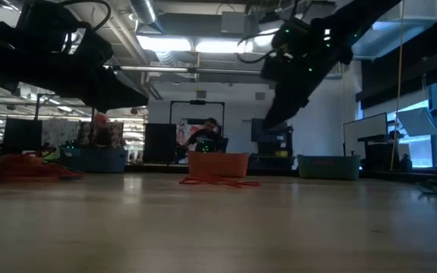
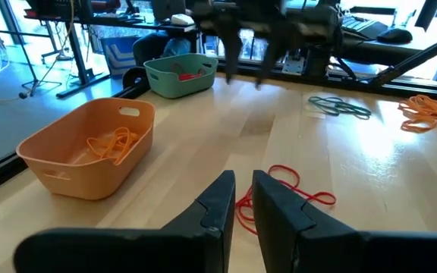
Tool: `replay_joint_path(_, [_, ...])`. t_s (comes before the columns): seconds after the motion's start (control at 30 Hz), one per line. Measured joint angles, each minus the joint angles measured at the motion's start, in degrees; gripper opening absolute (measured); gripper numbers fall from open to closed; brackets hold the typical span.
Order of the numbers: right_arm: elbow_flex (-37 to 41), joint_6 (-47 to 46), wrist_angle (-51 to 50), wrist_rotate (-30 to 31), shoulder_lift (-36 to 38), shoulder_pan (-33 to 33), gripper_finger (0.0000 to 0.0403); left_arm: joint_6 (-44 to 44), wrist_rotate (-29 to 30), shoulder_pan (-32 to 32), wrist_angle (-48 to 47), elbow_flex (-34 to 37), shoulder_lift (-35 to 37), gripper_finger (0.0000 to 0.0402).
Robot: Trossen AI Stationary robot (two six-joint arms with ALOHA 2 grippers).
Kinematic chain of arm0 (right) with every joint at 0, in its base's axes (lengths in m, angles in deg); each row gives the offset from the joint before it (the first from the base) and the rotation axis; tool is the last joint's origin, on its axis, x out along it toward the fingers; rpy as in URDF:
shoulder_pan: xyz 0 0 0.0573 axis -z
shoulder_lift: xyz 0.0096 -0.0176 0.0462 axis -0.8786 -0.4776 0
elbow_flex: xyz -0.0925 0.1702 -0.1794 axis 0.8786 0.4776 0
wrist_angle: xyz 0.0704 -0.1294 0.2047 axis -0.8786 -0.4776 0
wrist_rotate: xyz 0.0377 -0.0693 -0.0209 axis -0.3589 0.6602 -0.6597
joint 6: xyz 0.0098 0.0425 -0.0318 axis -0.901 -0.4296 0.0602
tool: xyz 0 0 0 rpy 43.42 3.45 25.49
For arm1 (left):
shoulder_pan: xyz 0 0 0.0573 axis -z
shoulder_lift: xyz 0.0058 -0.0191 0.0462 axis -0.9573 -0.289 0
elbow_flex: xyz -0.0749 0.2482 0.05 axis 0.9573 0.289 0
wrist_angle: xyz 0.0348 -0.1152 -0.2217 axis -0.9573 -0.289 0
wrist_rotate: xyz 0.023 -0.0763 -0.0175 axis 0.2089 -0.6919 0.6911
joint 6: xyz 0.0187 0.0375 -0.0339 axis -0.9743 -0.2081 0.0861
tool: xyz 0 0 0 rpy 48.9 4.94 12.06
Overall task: Sort rubber bands into baskets
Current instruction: Put the red rubber band into the green bin
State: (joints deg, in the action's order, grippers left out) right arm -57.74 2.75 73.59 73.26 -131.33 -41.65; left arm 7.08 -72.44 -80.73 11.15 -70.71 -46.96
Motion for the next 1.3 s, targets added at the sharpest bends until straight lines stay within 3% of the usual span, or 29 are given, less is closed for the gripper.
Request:
replay_joint_path(0.27, [0.0,-0.8,6.5,3.9,-9.6,-7.4,0.0157,0.0,0.0,0.0,0.1,0.0,0.0,0.0045])
replay_joint_path(0.53, [0.1,-4.9,8.9,5.1,-16.2,-9.0,0.0122,-0.1,0.0,-0.1,0.3,0.0,0.0,0.0045])
replay_joint_path(0.73, [-0.1,-4.8,9.0,5.0,-17.5,-9.0,0.0084,-0.2,0.0,-0.1,0.2,0.0,0.0,0.0045])
replay_joint_path(0.93, [-0.1,-3.6,8.8,5.0,-17.5,-9.0,0.0011,-0.2,0.0,-0.1,0.2,0.0,0.0,0.0045])
replay_joint_path(1.0, [-0.1,-3.0,8.8,5.3,-17.5,-9.7,0.0007,-0.3,0.0,-0.1,0.2,0.0,0.0,0.0045])
replay_joint_path(1.3, [0.1,-2.3,2.5,19.5,-12.3,-13.6,0.0006,-0.3,0.0,-0.1,0.8,0.0,0.0,0.0045])
